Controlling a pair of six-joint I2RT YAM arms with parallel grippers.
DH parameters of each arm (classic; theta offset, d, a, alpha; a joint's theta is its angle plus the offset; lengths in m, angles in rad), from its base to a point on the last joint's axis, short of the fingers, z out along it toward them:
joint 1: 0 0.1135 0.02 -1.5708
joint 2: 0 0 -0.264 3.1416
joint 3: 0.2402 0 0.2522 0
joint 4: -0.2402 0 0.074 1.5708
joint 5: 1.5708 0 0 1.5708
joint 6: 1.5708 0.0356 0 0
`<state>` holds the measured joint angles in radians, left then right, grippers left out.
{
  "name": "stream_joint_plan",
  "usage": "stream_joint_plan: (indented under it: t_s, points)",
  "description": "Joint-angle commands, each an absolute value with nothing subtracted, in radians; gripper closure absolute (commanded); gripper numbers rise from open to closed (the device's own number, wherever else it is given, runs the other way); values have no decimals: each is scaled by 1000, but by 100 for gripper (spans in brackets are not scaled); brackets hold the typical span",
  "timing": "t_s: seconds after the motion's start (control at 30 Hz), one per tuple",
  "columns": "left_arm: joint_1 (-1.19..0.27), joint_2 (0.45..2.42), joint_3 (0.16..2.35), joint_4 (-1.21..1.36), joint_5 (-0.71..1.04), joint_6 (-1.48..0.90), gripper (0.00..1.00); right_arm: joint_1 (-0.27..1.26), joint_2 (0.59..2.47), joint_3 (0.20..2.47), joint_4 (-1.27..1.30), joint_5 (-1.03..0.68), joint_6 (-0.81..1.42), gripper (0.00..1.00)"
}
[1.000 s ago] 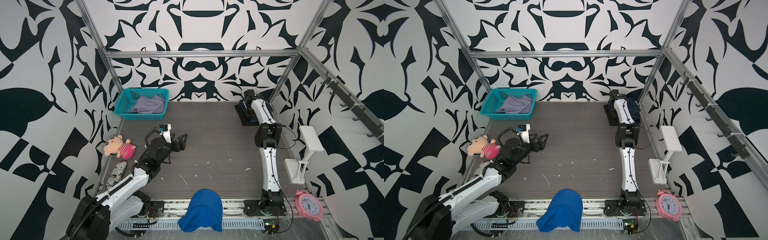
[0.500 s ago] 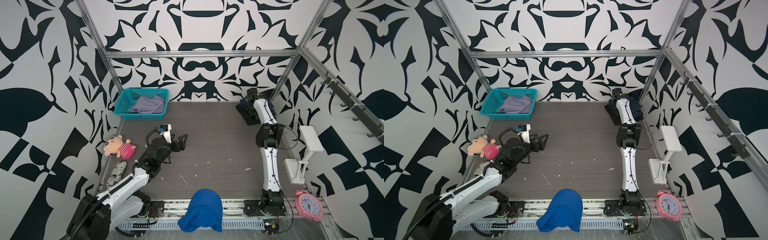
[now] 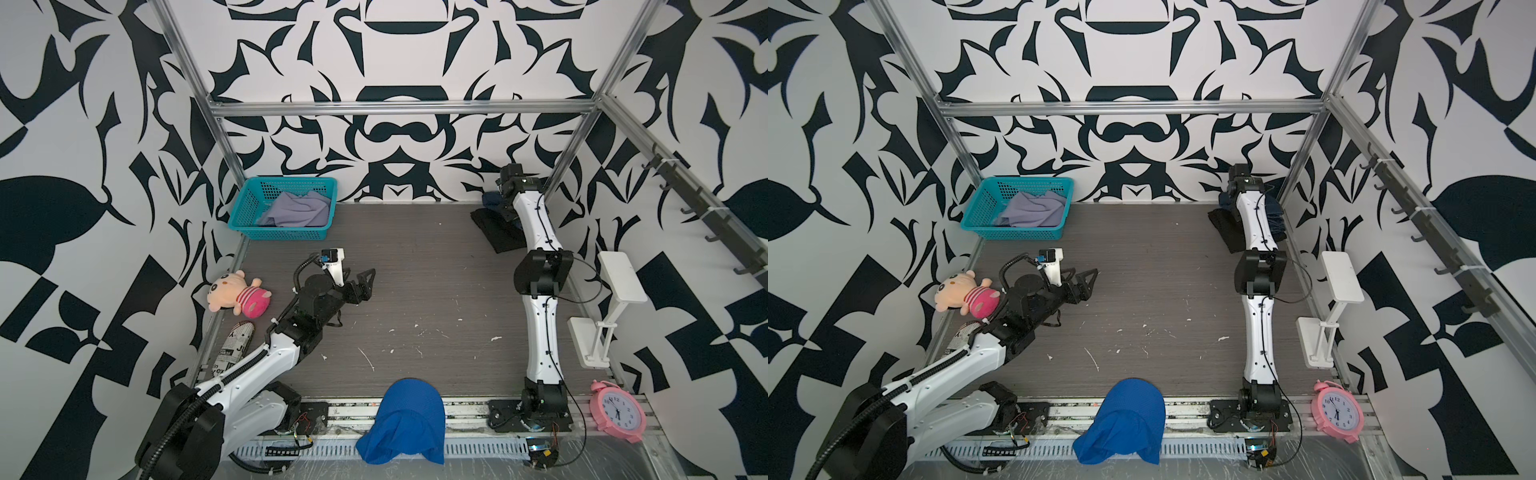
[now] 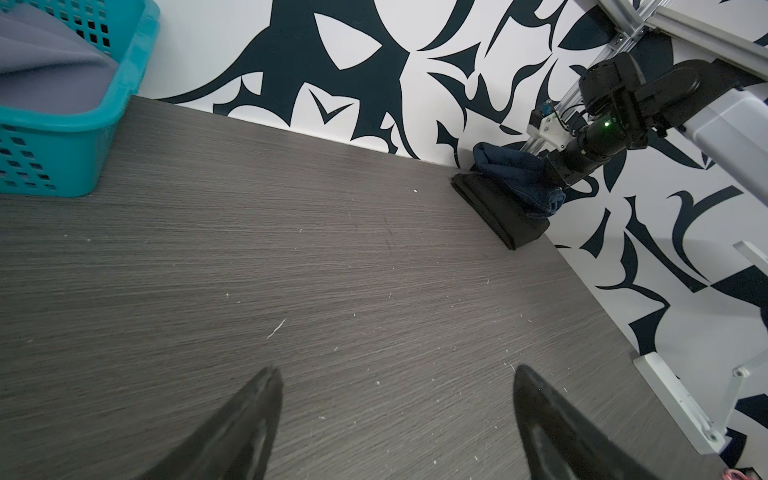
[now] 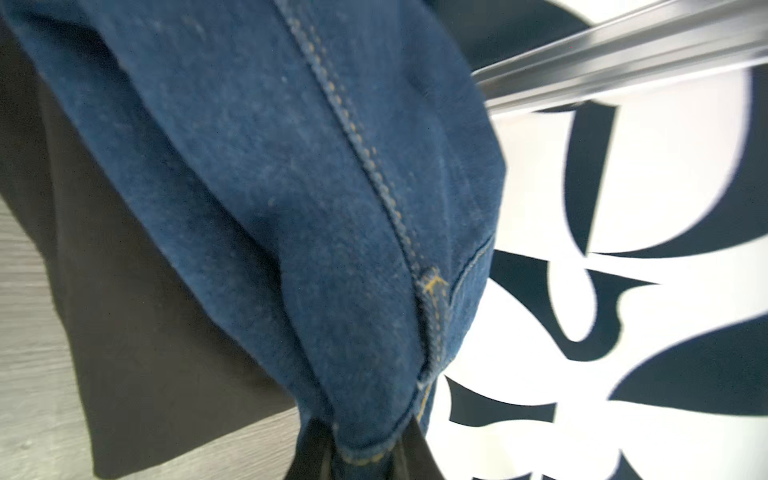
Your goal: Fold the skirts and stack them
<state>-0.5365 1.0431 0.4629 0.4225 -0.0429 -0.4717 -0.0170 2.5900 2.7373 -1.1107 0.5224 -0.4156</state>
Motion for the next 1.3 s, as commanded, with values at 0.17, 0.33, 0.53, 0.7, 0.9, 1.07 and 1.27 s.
stream_joint_plan:
  t_s: [0.17, 0.33, 0.53, 0.7, 0.9, 1.07, 1.27]
  points:
    - [-533, 1056, 503, 432, -38, -469, 10, 0, 2489, 2799, -1168, 611, -400, 97]
    - [-532, 1049, 503, 425, -34, -454, 10, 0, 2481, 2817, -1125, 756, -410, 100]
    - [-532, 1023, 494, 410, -38, -429, 9, -8, 2500, 2841, -1058, 917, -480, 100]
    - [-532, 1009, 489, 394, -49, -405, 8, -10, 2496, 2838, -986, 941, -532, 100]
    - [-532, 997, 503, 357, -52, -389, 8, -12, 2496, 2828, -924, 1000, -596, 100]
    - [-532, 1011, 528, 347, -48, -380, 8, -10, 2507, 2837, -908, 1014, -623, 100]
    - [-532, 1018, 534, 342, -34, -387, 8, 10, 2433, 2749, -986, 980, -442, 100]
